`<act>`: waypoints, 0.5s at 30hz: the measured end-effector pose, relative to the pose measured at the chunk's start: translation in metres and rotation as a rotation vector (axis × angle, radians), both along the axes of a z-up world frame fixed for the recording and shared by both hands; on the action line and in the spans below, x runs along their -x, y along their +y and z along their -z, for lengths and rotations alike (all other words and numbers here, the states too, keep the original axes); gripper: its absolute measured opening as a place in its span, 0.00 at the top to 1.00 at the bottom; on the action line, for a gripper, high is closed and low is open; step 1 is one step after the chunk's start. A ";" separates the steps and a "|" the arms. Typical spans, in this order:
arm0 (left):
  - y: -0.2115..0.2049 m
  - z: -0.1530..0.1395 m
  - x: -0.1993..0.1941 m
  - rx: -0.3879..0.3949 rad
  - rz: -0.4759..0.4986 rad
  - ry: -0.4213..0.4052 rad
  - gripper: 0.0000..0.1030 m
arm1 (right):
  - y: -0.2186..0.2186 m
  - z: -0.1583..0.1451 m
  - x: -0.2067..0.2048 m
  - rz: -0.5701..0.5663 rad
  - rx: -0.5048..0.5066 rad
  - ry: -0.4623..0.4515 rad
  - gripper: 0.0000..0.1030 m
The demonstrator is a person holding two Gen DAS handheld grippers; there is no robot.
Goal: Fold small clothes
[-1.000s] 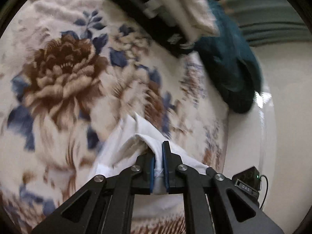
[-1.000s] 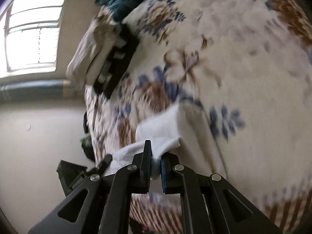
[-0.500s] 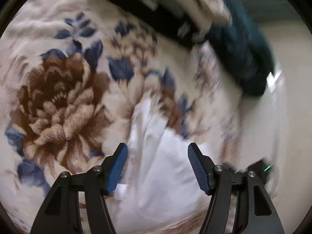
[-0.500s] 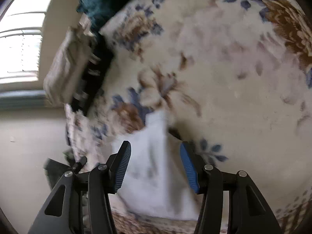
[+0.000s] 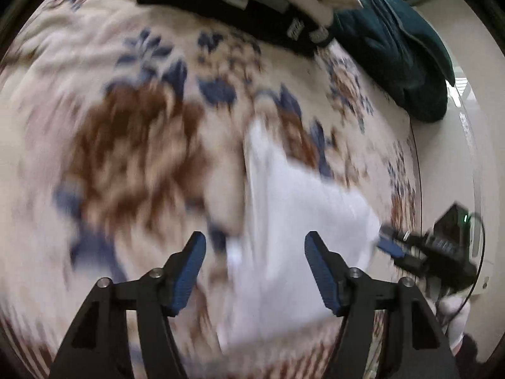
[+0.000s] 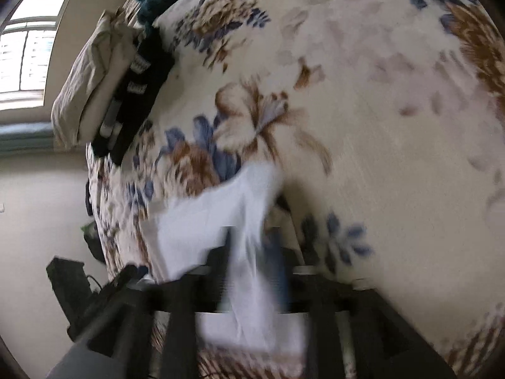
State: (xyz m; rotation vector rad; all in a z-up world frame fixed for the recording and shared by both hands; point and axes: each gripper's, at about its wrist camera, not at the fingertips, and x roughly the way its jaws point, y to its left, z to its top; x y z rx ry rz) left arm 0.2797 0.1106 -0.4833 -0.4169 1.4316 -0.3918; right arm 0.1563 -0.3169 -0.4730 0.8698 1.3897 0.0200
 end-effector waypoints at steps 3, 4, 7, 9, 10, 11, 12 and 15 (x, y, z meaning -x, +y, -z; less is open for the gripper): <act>-0.016 0.006 0.039 -0.095 0.019 0.014 0.39 | 0.011 -0.010 0.025 -0.068 0.035 0.018 0.45; -0.023 0.013 0.050 -0.167 0.031 0.024 0.39 | 0.018 -0.008 0.033 -0.107 0.055 0.039 0.45; -0.034 0.031 0.066 -0.284 0.052 0.031 0.39 | 0.035 0.007 0.049 -0.160 0.071 0.104 0.45; -0.033 0.038 0.069 -0.324 0.043 0.048 0.39 | 0.044 0.019 0.053 -0.184 0.097 0.129 0.49; -0.031 0.040 0.070 -0.359 0.041 0.050 0.39 | 0.049 0.026 0.054 -0.203 0.103 0.134 0.59; -0.028 0.038 0.071 -0.400 0.047 0.040 0.38 | 0.051 0.028 0.055 -0.206 0.102 0.132 0.80; -0.027 0.037 0.073 -0.418 0.058 0.030 0.37 | 0.051 0.029 0.055 -0.198 0.108 0.128 0.83; -0.024 0.032 0.075 -0.554 0.102 0.002 0.39 | 0.045 0.023 0.054 -0.157 0.124 0.110 0.91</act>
